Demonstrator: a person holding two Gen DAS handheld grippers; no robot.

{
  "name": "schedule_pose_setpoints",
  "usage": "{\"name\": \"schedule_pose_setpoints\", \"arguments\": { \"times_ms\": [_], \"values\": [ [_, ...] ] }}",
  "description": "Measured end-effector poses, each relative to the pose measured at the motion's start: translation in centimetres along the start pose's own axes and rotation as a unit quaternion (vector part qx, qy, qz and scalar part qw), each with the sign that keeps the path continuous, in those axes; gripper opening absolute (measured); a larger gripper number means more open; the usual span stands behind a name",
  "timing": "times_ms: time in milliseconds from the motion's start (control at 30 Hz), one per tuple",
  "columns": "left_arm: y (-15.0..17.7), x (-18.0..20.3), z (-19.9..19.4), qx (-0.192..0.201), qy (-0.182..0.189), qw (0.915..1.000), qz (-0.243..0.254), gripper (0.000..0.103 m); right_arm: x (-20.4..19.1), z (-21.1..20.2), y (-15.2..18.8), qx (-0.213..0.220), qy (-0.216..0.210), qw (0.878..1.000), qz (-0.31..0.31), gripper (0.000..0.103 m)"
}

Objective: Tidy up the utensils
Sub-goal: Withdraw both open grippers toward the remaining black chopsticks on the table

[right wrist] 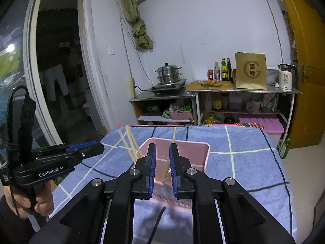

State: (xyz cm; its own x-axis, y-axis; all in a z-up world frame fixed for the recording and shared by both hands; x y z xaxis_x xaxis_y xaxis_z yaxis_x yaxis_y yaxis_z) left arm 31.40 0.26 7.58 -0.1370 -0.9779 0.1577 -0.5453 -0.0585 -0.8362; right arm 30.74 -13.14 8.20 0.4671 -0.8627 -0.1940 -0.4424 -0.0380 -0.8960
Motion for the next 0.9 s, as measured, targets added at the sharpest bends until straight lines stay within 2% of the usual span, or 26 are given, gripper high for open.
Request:
{"name": "schedule_pose_setpoints", "arguments": {
  "times_ms": [200, 600, 900],
  "values": [
    [3.5, 0.6, -3.5, 0.009, 0.004, 1.0, -0.001, 0.017, -0.6, -3.9, 2.7, 0.005, -0.003, 1.0, -0.004, 0.014],
    [12.5, 1.4, -6.6, -0.018, 0.012, 0.9996, -0.017, 0.017, -0.7, -6.9, 9.3, -0.026, 0.006, 1.0, -0.001, 0.014],
    [14.9, 1.3, -7.1, -0.029, 0.006, 0.9994, -0.021, 0.017, 0.8, -7.5, 12.3, -0.045, 0.014, 0.999, 0.024, 0.014]
  ]
}}
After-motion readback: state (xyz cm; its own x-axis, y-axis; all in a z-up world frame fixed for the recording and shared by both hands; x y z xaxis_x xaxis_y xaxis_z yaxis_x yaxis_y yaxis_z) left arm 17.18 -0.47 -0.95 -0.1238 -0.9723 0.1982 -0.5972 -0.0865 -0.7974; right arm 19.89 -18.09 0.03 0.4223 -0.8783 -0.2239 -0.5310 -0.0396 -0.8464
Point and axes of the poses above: each gripper's, at about its wrist camera, not at the fingertips, and z roughly the way its jaws point, x to its right, y to its underside, the point moved 10 cm from there along z, roughly the way its jaws point
